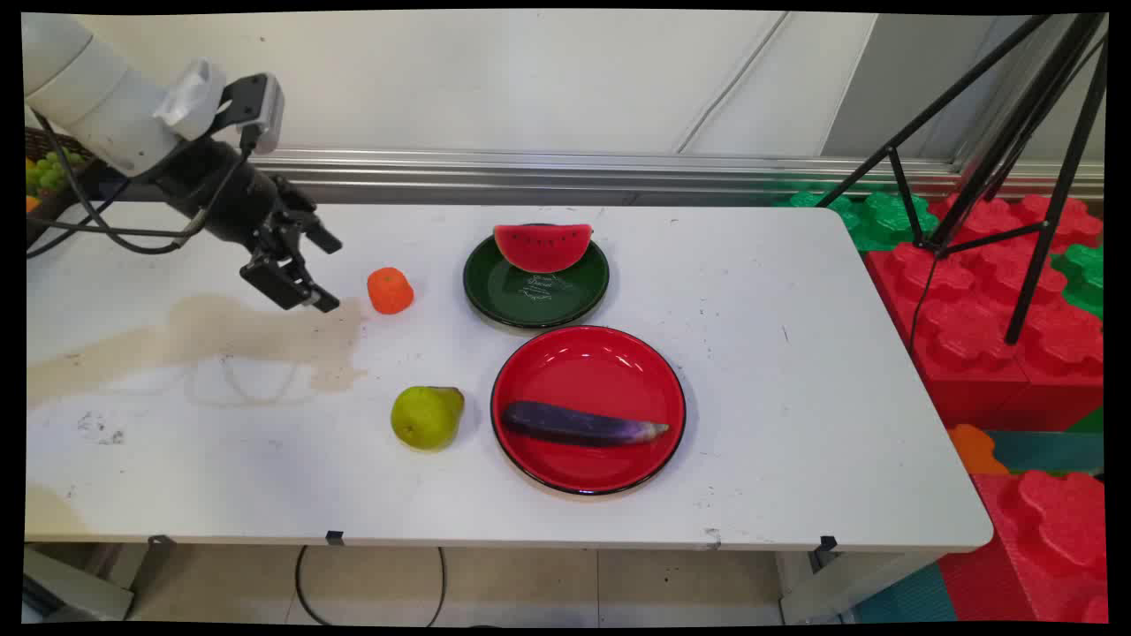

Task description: Pick up the eggplant from the red plate

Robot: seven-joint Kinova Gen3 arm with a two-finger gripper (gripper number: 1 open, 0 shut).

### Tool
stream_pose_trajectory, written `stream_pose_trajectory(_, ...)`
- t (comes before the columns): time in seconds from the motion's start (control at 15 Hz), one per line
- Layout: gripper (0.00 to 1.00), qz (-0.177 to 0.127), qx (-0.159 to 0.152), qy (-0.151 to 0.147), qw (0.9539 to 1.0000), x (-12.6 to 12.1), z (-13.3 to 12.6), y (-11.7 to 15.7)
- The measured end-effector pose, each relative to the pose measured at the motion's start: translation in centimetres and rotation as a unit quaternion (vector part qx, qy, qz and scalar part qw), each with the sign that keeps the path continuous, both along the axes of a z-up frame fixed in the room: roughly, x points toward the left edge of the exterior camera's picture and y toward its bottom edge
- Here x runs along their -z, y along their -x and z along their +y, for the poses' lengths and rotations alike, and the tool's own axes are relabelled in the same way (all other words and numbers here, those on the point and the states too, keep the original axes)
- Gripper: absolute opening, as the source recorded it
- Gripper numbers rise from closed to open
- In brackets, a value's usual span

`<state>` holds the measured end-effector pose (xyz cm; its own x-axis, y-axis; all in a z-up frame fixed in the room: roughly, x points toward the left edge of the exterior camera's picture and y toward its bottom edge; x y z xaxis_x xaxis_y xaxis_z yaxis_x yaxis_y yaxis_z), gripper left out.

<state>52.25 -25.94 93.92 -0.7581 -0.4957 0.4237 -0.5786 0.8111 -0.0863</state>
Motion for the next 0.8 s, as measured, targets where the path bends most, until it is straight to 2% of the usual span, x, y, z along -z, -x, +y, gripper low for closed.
stream_pose_trajectory(0.4, 1.0, 0.022, 0.043, 0.012, 0.9988, -2.0, -1.0, 4.3)
stream_pose_trajectory(0.8, 1.0, 0.029, 0.102, 0.001, 0.9943, -1.7, -3.0, 11.2)
